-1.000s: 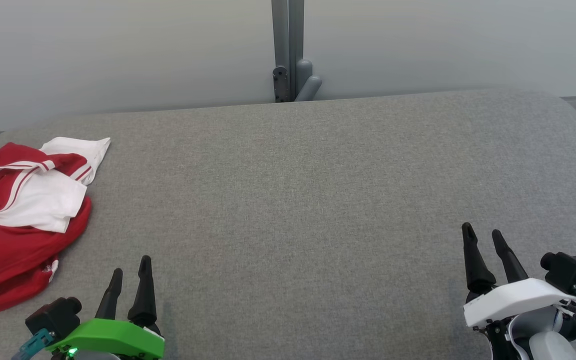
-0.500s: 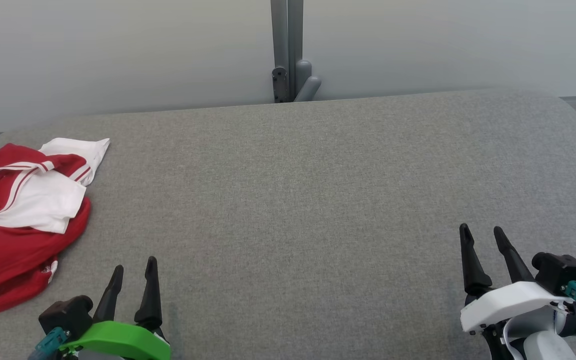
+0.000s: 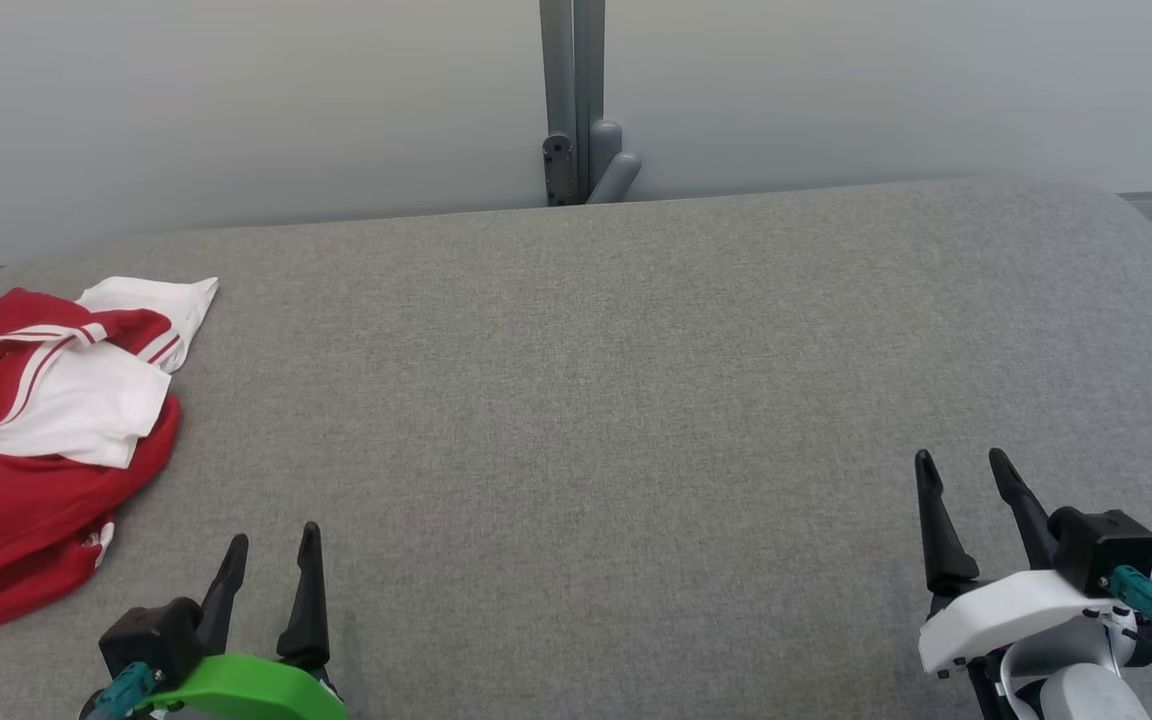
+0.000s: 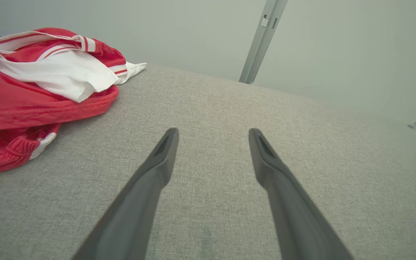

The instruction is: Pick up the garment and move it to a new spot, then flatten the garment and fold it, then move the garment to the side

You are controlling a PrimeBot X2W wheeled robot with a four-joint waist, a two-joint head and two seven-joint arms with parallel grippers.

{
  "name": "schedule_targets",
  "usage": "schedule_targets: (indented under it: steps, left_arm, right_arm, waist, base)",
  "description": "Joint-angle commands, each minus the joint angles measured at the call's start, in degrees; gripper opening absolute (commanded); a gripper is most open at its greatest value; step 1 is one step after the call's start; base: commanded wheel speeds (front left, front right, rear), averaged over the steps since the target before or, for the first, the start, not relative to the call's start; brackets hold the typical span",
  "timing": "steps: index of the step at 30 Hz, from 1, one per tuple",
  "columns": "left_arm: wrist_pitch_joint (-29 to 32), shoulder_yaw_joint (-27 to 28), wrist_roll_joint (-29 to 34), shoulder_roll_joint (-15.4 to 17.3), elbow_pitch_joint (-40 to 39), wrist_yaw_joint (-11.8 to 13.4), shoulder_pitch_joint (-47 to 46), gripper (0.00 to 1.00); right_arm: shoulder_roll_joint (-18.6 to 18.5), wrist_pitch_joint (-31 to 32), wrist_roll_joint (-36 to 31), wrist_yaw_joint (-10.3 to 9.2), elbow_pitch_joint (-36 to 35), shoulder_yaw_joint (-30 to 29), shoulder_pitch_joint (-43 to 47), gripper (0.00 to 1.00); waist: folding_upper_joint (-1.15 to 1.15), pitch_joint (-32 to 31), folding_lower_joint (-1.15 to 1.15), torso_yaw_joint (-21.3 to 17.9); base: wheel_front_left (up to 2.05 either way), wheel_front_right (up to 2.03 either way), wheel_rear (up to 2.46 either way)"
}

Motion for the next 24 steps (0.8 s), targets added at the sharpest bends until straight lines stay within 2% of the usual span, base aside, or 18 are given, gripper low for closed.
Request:
schedule_targets:
  steps: [1,20,24]
  left_arm:
    - [-0.62,0.08,1.33,0.08,0.02,-0.27,0.12,1.00]
    - [-2.82,-0.06,9.74,0.05,1.11,-0.39,0.58,1.00]
    - [-3.21,0.22,10.69,-0.08,1.55,-0.41,0.83,1.00]
  right_arm:
    - [-0.40,-0.63,-1.45,0.03,-0.27,-0.09,0.49,1.00]
    - [-0.25,-2.90,-9.37,0.03,0.93,-1.19,0.89,1.00]
    - [-0.17,-3.32,-9.18,0.03,1.39,-1.55,0.98,1.00]
  waist:
    - [0.14,-0.01,0.00,0.00]
    - [0.17,-0.12,0.00,-0.05]
    - [0.17,-0.15,0.00,-0.11]
  base:
    - [0.00,0.00,0.00]
    - [0.00,0.00,0.00]
    - [0.00,0.00,0.00]
